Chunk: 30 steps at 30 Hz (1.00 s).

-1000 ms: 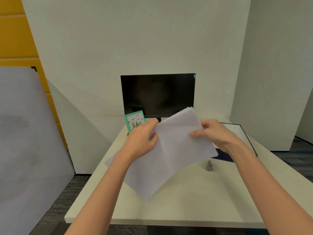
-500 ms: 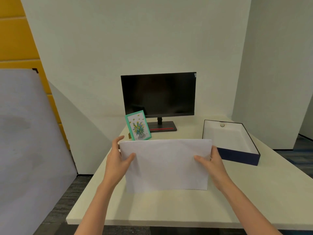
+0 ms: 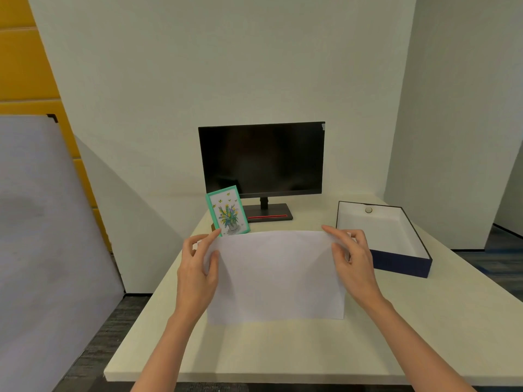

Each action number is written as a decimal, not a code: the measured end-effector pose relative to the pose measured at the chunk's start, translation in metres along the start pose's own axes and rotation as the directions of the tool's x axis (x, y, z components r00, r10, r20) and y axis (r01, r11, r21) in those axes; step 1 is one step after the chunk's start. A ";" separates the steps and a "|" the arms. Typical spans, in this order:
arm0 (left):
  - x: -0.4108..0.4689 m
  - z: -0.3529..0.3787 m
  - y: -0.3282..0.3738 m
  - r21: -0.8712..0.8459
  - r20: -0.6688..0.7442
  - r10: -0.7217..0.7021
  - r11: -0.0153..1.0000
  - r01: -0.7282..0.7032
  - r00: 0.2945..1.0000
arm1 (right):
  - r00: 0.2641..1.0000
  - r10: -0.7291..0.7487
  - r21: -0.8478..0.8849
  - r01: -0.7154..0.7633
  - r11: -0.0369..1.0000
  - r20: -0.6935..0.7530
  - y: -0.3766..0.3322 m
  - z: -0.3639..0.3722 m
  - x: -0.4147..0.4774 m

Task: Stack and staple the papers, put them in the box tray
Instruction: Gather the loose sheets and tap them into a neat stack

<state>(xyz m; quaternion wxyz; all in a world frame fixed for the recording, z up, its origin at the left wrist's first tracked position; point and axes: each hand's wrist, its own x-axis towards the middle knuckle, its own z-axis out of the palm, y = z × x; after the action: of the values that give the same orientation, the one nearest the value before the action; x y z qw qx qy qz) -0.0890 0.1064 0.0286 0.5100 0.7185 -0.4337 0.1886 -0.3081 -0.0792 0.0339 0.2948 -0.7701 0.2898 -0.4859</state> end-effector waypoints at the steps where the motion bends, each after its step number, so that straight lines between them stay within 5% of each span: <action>1: -0.001 0.000 0.000 0.009 -0.001 0.003 1.000 -0.003 1.000 | 1.000 0.005 0.010 -0.005 1.000 -0.004 0.000 0.000 0.000; 6: -0.003 0.002 0.001 -0.065 -0.058 -0.034 0.997 0.030 0.998 | 1.000 0.012 0.060 -0.010 0.998 -0.025 -0.002 0.000 0.001; 8: -0.005 0.005 0.001 -0.252 -0.049 -0.207 0.949 0.189 0.977 | 0.999 0.045 0.093 -0.043 0.995 -0.021 -0.004 0.000 0.003; 11: -0.010 0.007 -0.006 -0.496 0.183 -0.489 0.703 0.509 0.853 | 0.996 0.087 0.124 -0.086 0.989 -0.009 -0.006 0.000 0.004; 15: -0.015 0.004 -0.008 -0.469 0.309 -0.434 0.704 0.533 0.846 | 0.991 0.120 0.037 -0.123 0.992 0.067 -0.011 -0.009 0.012; 21: 0.045 -0.017 0.038 -0.174 0.275 -0.152 0.963 0.205 0.949 | 0.883 0.189 -0.452 0.029 0.892 0.429 -0.060 -0.036 0.043; 25: 0.083 -0.022 0.104 0.029 0.366 0.102 0.992 -0.120 0.925 | 0.856 0.104 -0.007 -0.116 0.993 0.506 -0.098 -0.019 0.048; 30: 0.098 -0.025 0.131 0.256 0.318 0.216 0.918 -0.303 0.923 | 0.915 0.149 0.324 -0.281 0.904 0.376 -0.094 -0.004 0.041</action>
<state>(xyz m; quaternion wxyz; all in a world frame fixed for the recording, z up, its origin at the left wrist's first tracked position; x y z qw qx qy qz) -0.1375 0.0734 0.1830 0.2973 0.7425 -0.5608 0.2139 -0.2818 -0.0482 0.1282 0.5332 -0.7356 0.2215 -0.3543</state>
